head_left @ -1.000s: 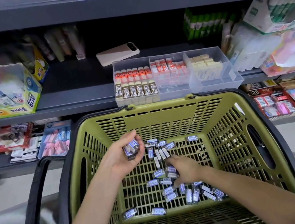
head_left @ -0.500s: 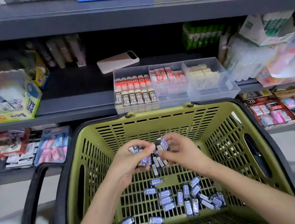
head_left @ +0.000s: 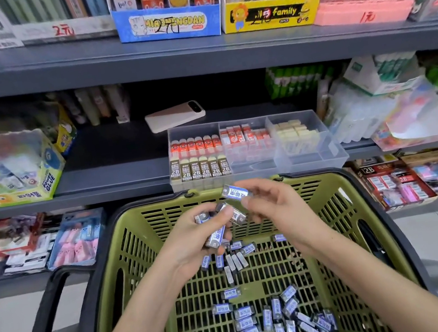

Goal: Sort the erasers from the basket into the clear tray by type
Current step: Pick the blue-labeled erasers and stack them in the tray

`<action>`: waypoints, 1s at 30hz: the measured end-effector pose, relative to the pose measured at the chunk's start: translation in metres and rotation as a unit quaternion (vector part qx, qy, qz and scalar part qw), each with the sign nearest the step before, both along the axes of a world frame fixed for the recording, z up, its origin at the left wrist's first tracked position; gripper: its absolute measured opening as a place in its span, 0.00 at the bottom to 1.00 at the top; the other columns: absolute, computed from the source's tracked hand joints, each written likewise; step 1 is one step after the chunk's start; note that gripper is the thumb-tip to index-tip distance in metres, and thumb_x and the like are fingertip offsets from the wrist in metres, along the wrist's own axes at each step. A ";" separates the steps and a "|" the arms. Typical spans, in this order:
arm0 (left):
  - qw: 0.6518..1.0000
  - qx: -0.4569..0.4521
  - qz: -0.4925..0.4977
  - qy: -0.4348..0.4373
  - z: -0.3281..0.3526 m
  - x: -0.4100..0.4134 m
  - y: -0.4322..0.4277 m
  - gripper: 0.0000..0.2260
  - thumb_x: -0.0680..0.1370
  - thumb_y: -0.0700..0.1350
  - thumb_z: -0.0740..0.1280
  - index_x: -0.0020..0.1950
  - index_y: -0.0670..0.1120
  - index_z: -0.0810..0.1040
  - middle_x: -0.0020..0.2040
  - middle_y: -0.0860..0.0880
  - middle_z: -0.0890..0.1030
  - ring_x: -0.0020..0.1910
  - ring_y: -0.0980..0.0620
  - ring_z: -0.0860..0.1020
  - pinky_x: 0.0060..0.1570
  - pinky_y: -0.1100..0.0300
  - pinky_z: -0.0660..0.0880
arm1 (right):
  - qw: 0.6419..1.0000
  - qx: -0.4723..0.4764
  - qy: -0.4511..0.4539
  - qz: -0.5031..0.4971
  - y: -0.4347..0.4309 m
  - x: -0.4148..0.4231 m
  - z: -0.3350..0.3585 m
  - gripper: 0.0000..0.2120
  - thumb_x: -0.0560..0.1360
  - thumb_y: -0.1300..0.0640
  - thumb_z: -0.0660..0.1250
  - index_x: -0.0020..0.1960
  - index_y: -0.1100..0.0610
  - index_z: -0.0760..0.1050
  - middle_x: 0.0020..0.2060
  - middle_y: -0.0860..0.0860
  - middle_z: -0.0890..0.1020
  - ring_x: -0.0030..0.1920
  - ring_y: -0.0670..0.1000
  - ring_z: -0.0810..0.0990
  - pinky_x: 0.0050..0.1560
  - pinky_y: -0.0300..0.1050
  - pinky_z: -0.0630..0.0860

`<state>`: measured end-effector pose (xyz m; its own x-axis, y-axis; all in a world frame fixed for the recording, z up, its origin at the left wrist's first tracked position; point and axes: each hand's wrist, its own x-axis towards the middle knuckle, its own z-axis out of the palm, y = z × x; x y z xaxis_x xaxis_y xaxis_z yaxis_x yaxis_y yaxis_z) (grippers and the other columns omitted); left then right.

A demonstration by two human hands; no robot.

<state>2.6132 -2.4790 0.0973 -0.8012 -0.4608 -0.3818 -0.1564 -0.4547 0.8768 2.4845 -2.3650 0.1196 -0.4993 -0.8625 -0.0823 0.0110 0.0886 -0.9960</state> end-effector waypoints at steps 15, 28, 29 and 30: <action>0.993 -0.062 0.061 0.078 0.005 0.004 -0.042 0.11 0.64 0.51 0.74 0.42 0.46 0.83 0.33 0.46 0.77 0.31 0.52 0.75 0.23 0.63 0.69 | 0.826 0.309 0.429 0.194 -0.093 -0.107 0.010 0.12 0.71 0.48 0.72 0.36 0.56 0.79 0.36 0.52 0.83 0.36 0.48 0.76 0.48 0.44 0.75; 0.993 -0.070 0.074 0.057 0.007 -0.003 -0.039 0.09 0.64 0.53 0.74 0.40 0.49 0.83 0.33 0.47 0.78 0.32 0.53 0.76 0.24 0.63 0.70 | 0.869 0.306 0.299 0.247 -0.084 -0.115 0.001 0.20 0.81 0.46 0.54 0.54 0.56 0.80 0.52 0.52 0.82 0.52 0.48 0.79 0.58 0.44 0.74; 0.993 -0.077 0.075 0.059 0.009 -0.006 -0.041 0.09 0.64 0.53 0.74 0.39 0.50 0.83 0.33 0.47 0.79 0.31 0.53 0.76 0.24 0.63 0.70 | 0.871 0.308 0.291 0.247 -0.085 -0.114 -0.001 0.21 0.81 0.45 0.53 0.55 0.57 0.79 0.54 0.52 0.81 0.54 0.49 0.79 0.60 0.45 0.73; 0.992 -0.083 0.074 0.061 0.011 -0.008 -0.042 0.09 0.64 0.53 0.74 0.39 0.50 0.83 0.33 0.47 0.79 0.31 0.53 0.76 0.24 0.63 0.70 | 0.872 0.310 0.287 0.247 -0.085 -0.113 -0.002 0.22 0.81 0.45 0.52 0.56 0.57 0.78 0.56 0.52 0.81 0.56 0.49 0.78 0.61 0.46 0.73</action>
